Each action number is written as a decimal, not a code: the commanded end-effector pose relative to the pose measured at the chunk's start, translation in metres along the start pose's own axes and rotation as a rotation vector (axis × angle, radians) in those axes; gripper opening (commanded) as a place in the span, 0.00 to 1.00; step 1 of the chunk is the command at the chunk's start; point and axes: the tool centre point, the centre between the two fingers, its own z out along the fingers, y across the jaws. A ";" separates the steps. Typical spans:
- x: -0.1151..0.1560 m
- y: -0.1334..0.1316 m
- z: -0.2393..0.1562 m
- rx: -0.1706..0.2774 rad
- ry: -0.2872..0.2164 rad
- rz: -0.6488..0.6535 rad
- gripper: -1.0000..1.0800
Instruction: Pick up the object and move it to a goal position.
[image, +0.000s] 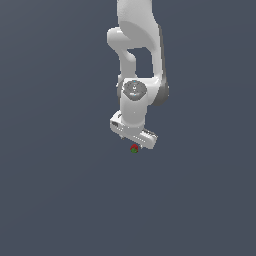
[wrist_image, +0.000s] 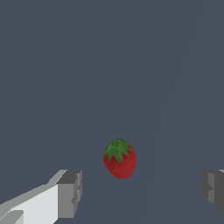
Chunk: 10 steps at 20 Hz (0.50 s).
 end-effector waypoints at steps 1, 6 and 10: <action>-0.003 -0.003 0.007 0.004 0.003 0.065 0.96; -0.008 -0.006 0.018 0.009 0.008 0.164 0.96; -0.011 -0.008 0.024 0.012 0.011 0.219 0.96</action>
